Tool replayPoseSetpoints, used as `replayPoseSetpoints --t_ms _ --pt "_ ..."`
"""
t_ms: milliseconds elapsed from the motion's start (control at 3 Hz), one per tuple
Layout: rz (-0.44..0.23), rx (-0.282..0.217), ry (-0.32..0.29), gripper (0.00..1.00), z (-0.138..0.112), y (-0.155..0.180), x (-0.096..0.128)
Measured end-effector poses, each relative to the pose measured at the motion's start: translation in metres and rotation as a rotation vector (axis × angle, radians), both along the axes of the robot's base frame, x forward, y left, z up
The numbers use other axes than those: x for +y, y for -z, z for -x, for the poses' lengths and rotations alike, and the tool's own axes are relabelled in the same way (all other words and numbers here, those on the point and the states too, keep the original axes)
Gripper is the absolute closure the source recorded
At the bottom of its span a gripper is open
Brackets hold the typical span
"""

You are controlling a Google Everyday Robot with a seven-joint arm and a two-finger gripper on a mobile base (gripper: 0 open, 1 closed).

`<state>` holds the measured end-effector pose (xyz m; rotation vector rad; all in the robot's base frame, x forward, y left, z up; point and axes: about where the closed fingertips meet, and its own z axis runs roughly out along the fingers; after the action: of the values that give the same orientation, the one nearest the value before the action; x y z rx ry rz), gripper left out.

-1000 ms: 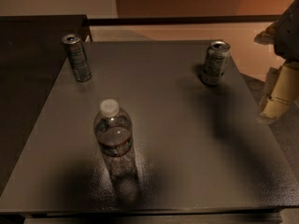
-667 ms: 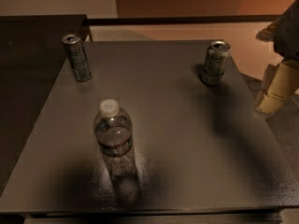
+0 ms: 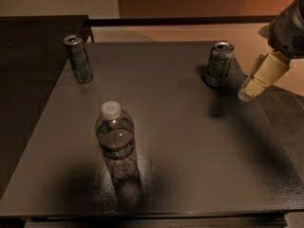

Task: Move 7up can near water bottle

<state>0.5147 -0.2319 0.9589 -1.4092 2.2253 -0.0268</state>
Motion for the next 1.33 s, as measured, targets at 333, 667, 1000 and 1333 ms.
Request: replayPoseSetpoints --t_ms 333,667,1000,1333 --pt "-0.064 -0.019 0.067 0.0 -0.032 0.011 -0.005" --pt "-0.115 -0.035 0.137 0.0 -0.064 0.024 -0.012" --pt "-0.171 -0.026 0.197 0.0 -0.092 0.041 -0.016" --pt "-0.226 -0.002 0.23 0.0 -0.113 0.053 -0.015"
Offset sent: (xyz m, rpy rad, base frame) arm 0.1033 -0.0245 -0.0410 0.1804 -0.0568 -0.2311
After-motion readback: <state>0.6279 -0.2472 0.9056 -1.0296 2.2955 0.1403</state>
